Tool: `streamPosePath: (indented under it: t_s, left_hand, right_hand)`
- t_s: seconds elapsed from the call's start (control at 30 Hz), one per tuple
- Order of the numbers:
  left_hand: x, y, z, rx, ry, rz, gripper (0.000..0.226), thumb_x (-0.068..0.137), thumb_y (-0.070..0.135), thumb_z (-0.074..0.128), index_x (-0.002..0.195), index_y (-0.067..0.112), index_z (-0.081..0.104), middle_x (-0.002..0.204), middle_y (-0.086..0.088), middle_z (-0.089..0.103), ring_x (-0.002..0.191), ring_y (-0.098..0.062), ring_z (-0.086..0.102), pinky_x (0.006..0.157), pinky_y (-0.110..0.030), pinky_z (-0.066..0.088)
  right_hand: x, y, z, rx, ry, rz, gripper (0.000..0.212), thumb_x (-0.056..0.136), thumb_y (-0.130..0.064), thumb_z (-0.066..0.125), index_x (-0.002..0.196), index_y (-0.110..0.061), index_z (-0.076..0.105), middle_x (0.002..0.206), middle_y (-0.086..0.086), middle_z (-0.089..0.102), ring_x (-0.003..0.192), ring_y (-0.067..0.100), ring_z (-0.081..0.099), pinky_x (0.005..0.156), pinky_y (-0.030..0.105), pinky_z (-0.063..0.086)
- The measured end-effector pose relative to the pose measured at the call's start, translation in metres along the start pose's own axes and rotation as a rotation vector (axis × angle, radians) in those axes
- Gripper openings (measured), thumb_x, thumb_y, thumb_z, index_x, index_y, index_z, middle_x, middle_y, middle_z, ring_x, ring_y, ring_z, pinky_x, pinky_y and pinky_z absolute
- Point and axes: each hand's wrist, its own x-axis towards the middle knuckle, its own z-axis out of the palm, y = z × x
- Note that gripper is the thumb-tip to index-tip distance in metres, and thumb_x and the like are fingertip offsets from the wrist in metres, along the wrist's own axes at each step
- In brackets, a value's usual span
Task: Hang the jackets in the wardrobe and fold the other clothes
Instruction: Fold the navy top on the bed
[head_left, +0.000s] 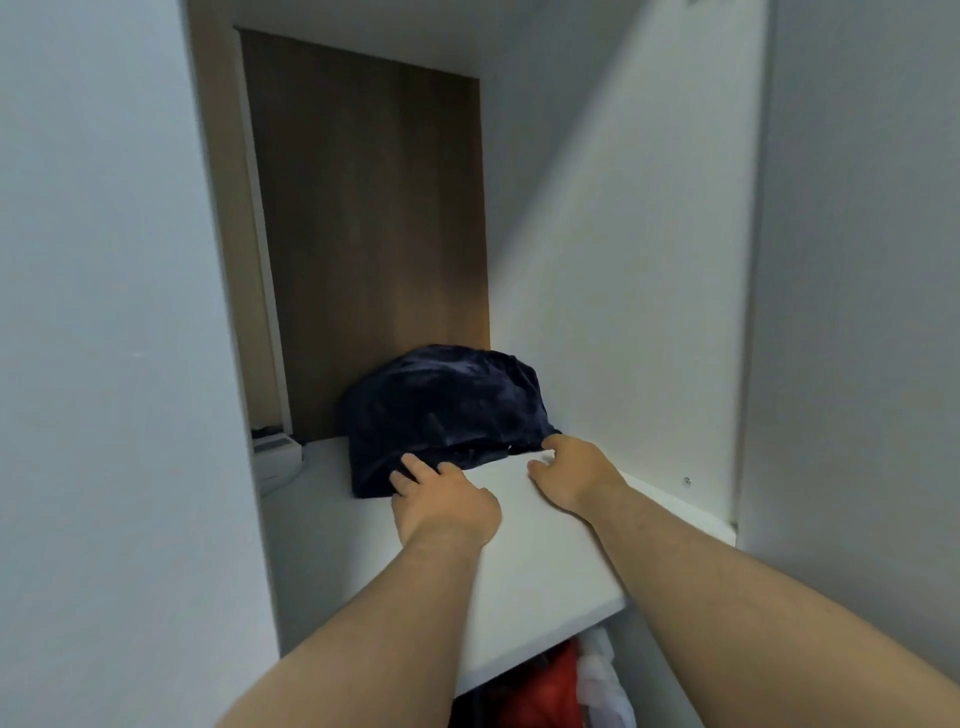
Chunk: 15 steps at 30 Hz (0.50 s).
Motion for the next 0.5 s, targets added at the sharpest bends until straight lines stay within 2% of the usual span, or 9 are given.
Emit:
streamPosePath:
  t_s: [0.07,0.13,0.17,0.2,0.3,0.4,0.5]
  left_hand:
    - [-0.014,0.0,-0.005,0.018,0.038,0.047,0.056,0.098,0.039,0.039,0.147,0.011,0.037,0.157,-0.02,0.026,0.143,-0.036,0.027,0.107,-0.04,0.035]
    - [-0.029,0.005,-0.006,0.03,0.044,0.096,0.038,0.095,0.026,0.043,0.129,0.017,0.055,0.134,-0.008,0.055,0.124,-0.026,0.05,0.094,-0.033,0.041]
    - [-0.037,0.007,-0.007,0.024,0.025,0.124,0.034,0.092,0.021,0.043,0.122,0.019,0.059,0.124,-0.003,0.061,0.116,-0.023,0.055,0.092,-0.031,0.041]
    - [-0.044,0.009,-0.009,0.014,-0.003,0.153,0.034,0.091,0.02,0.043,0.12,0.021,0.061,0.121,-0.001,0.063,0.113,-0.023,0.057,0.093,-0.032,0.041]
    - [-0.061,0.008,-0.018,-0.013,-0.085,0.249,0.041,0.096,0.028,0.038,0.133,0.019,0.053,0.135,-0.004,0.057,0.124,-0.027,0.051,0.104,-0.037,0.037]
    - [-0.075,0.0,-0.03,-0.067,-0.141,0.33,0.044,0.098,0.034,0.038,0.137,0.017,0.049,0.14,-0.005,0.053,0.125,-0.028,0.051,0.103,-0.037,0.04]
    - [-0.095,-0.01,-0.031,-0.065,-0.165,0.411,0.047,0.099,0.037,0.035,0.14,0.017,0.047,0.144,-0.005,0.05,0.129,-0.029,0.047,0.107,-0.038,0.036]
  right_hand:
    - [-0.011,-0.002,-0.005,-0.009,0.004,0.002,0.051,0.095,-0.037,0.054,0.143,-0.019,0.049,0.143,0.003,0.055,0.128,0.024,0.052,0.104,0.032,0.041]
    - [-0.025,0.001,-0.012,0.0,0.004,0.013,0.049,0.096,-0.039,0.054,0.141,-0.019,0.052,0.142,0.004,0.055,0.129,0.023,0.051,0.105,0.03,0.038]
    - [-0.034,0.003,-0.018,0.0,0.001,0.022,0.047,0.096,-0.041,0.054,0.138,-0.019,0.055,0.141,0.003,0.056,0.128,0.022,0.052,0.105,0.029,0.037]
    - [-0.044,0.005,-0.026,-0.007,-0.003,0.029,0.045,0.096,-0.042,0.054,0.135,-0.019,0.058,0.14,0.003,0.057,0.127,0.022,0.053,0.104,0.028,0.037]
    - [-0.08,0.009,-0.054,-0.1,-0.009,0.054,0.042,0.095,-0.04,0.056,0.133,-0.024,0.059,0.139,0.001,0.057,0.126,0.022,0.053,0.1,0.027,0.036]
    - [-0.119,0.007,-0.076,-0.19,-0.003,0.092,0.042,0.095,-0.035,0.058,0.135,-0.024,0.057,0.142,0.001,0.053,0.129,0.022,0.051,0.105,0.028,0.038]
    - [-0.162,0.007,-0.09,-0.158,0.028,0.163,0.042,0.094,-0.033,0.06,0.135,-0.022,0.058,0.143,0.001,0.053,0.128,0.022,0.052,0.103,0.026,0.038]
